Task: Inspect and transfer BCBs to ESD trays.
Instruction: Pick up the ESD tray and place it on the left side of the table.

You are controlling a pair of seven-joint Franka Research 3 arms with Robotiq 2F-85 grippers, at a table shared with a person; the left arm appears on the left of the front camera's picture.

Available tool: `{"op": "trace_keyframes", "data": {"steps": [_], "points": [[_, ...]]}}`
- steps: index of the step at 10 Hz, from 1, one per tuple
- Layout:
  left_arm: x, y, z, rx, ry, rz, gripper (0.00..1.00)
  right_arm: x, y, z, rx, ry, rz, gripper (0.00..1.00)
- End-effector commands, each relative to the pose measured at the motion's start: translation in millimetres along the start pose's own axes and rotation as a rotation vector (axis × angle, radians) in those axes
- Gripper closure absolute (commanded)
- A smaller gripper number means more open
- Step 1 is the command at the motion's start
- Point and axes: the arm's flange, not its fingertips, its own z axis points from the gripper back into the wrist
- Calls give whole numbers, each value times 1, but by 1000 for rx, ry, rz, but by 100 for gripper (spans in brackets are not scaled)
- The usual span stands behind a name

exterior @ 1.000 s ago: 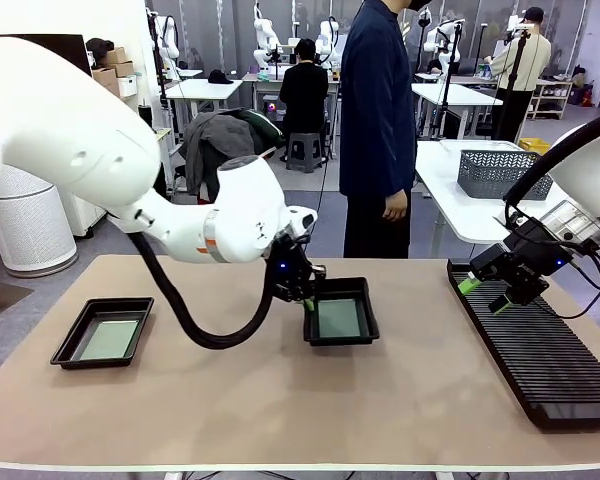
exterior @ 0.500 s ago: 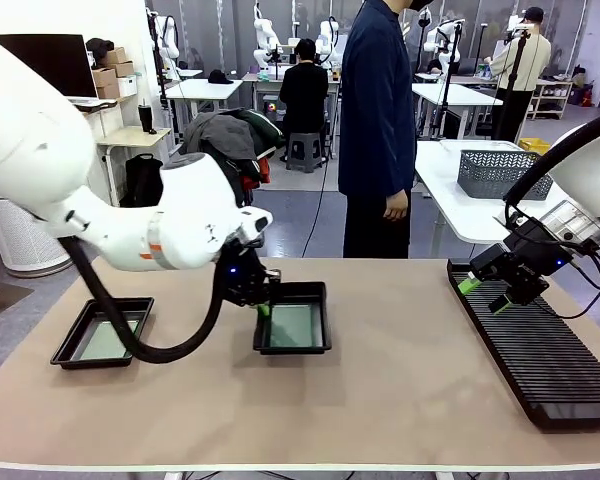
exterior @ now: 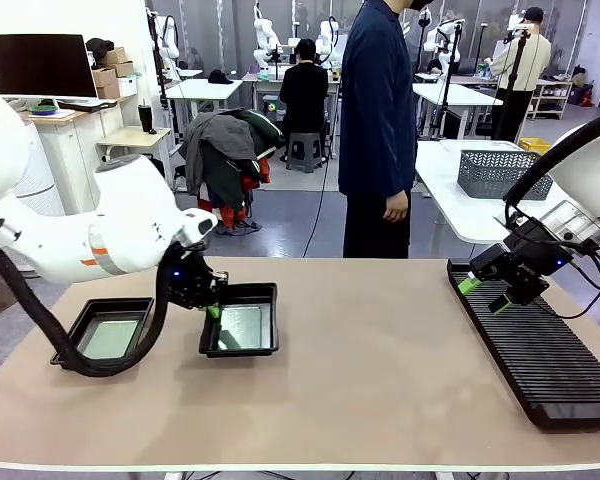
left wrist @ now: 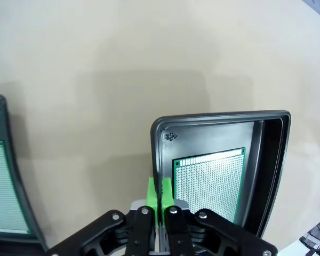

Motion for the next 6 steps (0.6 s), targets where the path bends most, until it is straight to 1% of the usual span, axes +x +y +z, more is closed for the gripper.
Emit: {"op": "trace_keyframes", "data": {"steps": [1, 3, 6], "points": [[0, 27, 6, 6, 24, -4, 97, 1, 1, -2, -10, -9, -15, 0], [1, 49, 9, 21, 29, 1, 97, 1, 1, -2, -10, -9, -15, 0], [3, 69, 12, 53, 37, -5, 97, 1, 1, -2, -10, -9, -15, 0]]}}
